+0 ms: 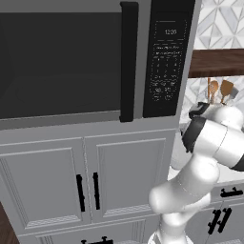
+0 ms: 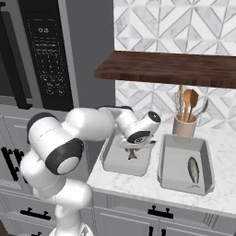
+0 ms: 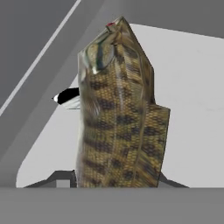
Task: Place one broccoli and one fish in each tupperware on the nearby counter, to pack two identical lunches.
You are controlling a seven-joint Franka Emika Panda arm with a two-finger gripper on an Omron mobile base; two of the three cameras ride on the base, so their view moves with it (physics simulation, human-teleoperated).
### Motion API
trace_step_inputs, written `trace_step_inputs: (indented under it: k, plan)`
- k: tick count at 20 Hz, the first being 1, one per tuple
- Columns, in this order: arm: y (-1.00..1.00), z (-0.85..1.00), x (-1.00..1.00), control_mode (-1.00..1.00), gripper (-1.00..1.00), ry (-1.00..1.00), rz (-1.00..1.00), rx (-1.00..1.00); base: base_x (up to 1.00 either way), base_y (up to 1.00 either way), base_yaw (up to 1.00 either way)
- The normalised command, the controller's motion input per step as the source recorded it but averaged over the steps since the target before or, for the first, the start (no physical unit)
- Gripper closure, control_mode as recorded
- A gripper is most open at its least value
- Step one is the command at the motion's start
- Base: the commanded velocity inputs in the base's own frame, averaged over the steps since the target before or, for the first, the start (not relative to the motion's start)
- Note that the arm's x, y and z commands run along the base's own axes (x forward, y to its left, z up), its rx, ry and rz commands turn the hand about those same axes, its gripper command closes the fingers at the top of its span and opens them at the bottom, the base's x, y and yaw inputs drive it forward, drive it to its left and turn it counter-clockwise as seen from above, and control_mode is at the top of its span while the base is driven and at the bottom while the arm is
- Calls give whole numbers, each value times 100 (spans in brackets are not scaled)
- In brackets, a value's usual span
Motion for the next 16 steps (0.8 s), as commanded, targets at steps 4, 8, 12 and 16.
trace_step_inputs:
  k: [4,8,12,16]
  plan:
    - [0,-15,24,-100,100,0,0,0,0,0,0]
    - [0,-32,19,-100,100,0,0,0,0,0,0]
    - [0,-25,17,-100,100,0,0,0,0,0,0]
    - [2,-14,3,-100,-100,0,0,0,0,0,0]
